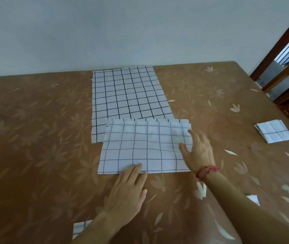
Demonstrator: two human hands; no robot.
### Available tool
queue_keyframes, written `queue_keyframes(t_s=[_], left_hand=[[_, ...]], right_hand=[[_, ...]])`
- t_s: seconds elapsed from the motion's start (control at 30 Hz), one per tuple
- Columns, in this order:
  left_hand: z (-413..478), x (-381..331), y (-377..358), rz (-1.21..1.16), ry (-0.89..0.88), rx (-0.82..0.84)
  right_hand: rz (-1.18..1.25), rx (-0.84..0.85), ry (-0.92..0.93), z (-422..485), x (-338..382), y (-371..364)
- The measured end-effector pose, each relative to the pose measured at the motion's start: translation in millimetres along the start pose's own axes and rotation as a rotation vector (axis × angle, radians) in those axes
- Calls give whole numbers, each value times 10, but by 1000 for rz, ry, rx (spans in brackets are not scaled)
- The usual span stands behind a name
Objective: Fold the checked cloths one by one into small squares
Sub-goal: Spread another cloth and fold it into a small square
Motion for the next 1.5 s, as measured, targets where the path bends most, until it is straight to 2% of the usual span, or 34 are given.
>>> queue_keyframes(t_s=[0.1,0.23,0.33,0.6,0.77,1.03,1.17,1.4,1.5], left_hand=[[68,37,-44,30,26,21],[98,49,-95,11,51,21],[114,61,-141,21,53,20],[5,167,-251,44,111,96],[-158,386,-265,45,203,97],[-422,720,-272,-40,302,181],[-451,742,-245,-66,331,184],[-447,712,-187,-141,340,148],[-440,725,-221,-144,338,157]], right_hand=[[-132,30,210,-306,260,-224],[-254,196,513,-841,663,-612],[-351,280,602,-1035,764,-862],[-451,409,472,-1130,578,-1115],[-494,369,377,-1110,370,-945],[-488,378,92,-1039,-292,-570],[-461,378,56,-1040,-311,-569],[-401,312,20,-975,-260,-527],[-380,157,17,-812,-237,-380]])
Point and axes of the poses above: each hand's wrist, its own z-axis towards the middle knuckle, its own y-axis out of the back of the hand, x = y × z, the point moved 8 cm from there along z, towards the middle knuckle, and after that the axes turned 6 degrees about x, right-handed, at the moved point
